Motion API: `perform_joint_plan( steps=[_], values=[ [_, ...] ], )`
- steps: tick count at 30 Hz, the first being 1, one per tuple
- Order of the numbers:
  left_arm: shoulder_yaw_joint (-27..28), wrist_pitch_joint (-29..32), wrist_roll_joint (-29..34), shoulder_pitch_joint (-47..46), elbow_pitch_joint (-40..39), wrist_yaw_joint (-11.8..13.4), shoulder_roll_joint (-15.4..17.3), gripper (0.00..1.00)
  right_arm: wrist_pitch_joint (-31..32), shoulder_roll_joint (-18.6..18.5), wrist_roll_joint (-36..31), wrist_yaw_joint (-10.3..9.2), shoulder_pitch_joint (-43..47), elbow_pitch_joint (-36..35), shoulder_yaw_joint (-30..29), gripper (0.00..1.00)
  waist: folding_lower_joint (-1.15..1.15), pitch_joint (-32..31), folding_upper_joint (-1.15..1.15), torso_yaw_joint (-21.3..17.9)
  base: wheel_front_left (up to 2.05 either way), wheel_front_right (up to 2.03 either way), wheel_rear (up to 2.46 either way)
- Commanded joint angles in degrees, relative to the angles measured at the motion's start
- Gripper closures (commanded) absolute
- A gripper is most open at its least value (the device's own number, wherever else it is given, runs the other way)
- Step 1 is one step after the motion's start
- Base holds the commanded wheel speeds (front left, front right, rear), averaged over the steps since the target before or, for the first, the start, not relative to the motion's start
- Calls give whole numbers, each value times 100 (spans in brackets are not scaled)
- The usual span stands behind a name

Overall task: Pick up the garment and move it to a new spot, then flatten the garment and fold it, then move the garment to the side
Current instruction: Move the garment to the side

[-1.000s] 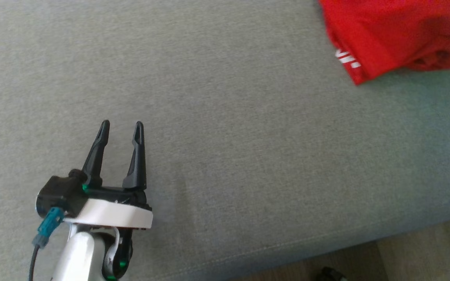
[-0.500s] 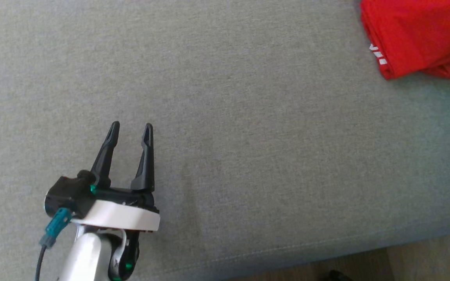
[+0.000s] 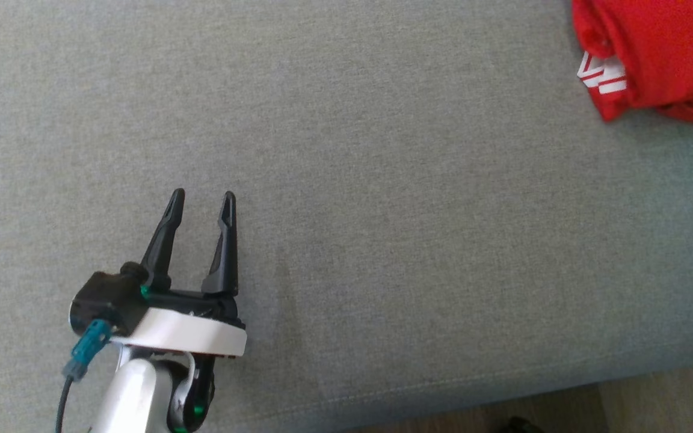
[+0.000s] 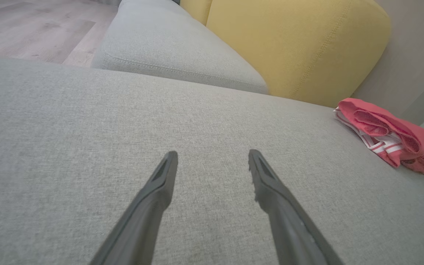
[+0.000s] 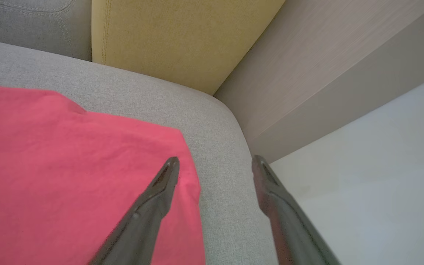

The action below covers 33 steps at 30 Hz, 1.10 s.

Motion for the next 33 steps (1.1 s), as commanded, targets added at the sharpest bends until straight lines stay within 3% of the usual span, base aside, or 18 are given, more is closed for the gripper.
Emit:
perform_joint_plan(
  steps=[1, 10, 18, 26, 33],
  values=[
    [135, -34, -48, -129, -153, -4, -26, 0, -97, 10, -44, 36, -205, -146, -18, 0, 0, -30, 0, -9, 0, 0, 0],
    [273, -34, -78, -66, -100, 84, -26, 0, -654, 512, -69, 36, -153, -7, -27, 0, 0, -392, 0, -18, 0, 0, 0],
    [581, -34, -182, 62, -103, 315, -27, 0, -1567, 1145, 325, 36, 177, -63, 116, 0, 0, -1024, 0, 79, 0, 0, 0],
    [797, -34, -409, 373, -48, 538, -27, 0, -2590, 1993, 864, 36, 1140, -380, 149, 0, 0, -1617, 0, 221, 0, 0, 0],
    [914, -34, -425, 638, 79, 593, -27, 0, -2952, 2359, 1191, 36, 2202, -975, 265, 0, 0, -1955, 0, 355, 0, 0, 0]
  ],
)
